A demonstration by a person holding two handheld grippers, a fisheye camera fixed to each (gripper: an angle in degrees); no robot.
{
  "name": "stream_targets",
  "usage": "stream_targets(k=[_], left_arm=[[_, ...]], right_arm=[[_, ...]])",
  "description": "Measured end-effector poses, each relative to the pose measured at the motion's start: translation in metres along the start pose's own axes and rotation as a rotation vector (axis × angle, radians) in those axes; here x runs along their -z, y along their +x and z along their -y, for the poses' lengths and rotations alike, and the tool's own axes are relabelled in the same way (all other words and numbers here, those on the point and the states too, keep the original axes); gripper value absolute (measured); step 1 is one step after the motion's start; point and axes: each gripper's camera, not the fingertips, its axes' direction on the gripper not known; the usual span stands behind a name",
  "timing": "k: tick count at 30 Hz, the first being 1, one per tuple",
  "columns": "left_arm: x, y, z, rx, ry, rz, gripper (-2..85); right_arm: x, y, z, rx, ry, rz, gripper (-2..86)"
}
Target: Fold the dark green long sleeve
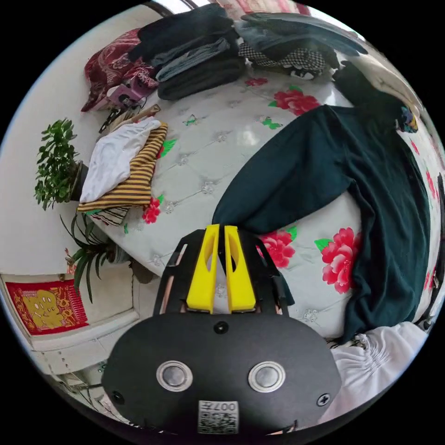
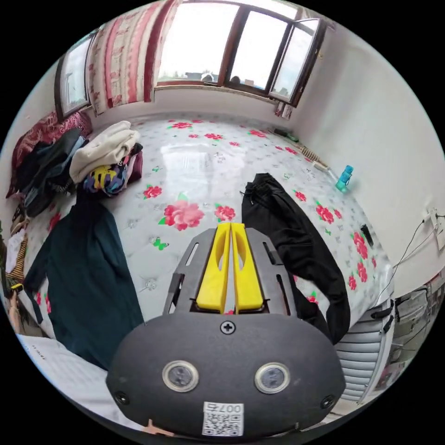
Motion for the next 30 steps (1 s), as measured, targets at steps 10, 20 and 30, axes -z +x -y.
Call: stream_targets(k=[10,20,30], left_arm=[[0.022,0.049,-0.096,0.077,0.103,-0.516,6.2],[-0.001,0.149,-0.135,-0.286,-0.045,-0.489,5.8],[-0.007,0.118,-0.162,-0.183,-0.033,-0.53,2.3]], right_arm=[[-0.123,-0.121,-0.152,0.059,-0.363,0.558,2.8],[-0.069,-0.122,-0.119,0.162,-0.168,0.155,-0.1],[0.005,-0.034,-0.126,-0.014,0.006,0.088,1.6]])
